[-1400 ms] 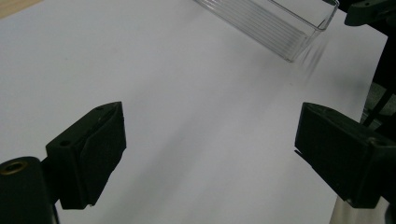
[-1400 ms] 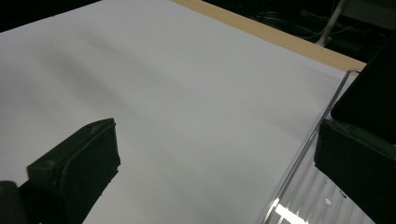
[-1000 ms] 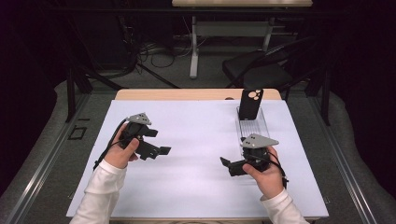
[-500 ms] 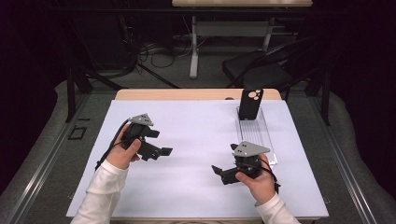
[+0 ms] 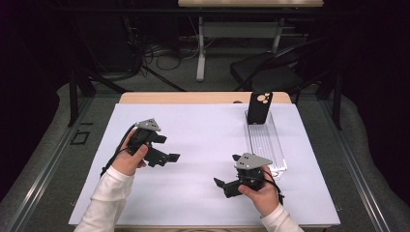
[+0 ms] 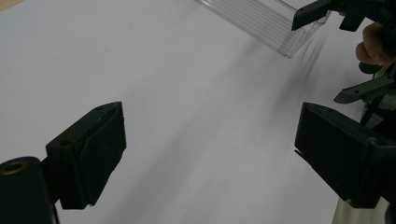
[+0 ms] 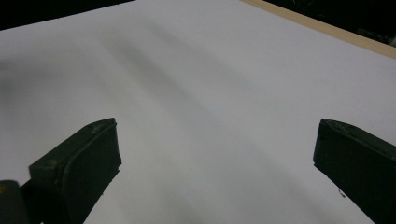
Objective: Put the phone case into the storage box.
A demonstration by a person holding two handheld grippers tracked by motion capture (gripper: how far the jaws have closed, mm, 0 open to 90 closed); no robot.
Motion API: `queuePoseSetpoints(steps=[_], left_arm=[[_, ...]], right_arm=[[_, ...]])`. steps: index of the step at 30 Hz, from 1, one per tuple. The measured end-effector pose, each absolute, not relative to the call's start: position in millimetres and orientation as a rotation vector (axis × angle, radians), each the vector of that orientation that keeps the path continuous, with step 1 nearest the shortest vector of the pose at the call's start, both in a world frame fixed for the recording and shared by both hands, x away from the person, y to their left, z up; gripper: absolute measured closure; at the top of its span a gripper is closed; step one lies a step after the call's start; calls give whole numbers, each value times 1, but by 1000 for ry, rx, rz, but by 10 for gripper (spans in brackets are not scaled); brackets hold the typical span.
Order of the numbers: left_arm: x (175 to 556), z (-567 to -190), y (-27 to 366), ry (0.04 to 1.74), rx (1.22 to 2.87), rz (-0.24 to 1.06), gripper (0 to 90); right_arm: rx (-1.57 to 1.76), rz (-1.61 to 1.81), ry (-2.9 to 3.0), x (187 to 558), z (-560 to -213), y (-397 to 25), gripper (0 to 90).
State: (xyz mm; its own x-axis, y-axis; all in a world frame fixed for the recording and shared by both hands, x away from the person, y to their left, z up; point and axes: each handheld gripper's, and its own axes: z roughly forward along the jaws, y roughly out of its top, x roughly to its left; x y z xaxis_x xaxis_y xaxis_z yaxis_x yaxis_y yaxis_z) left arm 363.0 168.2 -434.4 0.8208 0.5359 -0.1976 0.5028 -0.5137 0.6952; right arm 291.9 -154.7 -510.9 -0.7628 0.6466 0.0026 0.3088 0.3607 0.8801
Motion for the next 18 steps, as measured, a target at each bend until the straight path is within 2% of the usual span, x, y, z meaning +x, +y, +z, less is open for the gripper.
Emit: queuePoseSetpoints(steps=[18], left_arm=[[361, -433, 168, 750, 2206, 59, 91]], right_arm=[[832, 1390, 2295, 288, -522, -147, 2]])
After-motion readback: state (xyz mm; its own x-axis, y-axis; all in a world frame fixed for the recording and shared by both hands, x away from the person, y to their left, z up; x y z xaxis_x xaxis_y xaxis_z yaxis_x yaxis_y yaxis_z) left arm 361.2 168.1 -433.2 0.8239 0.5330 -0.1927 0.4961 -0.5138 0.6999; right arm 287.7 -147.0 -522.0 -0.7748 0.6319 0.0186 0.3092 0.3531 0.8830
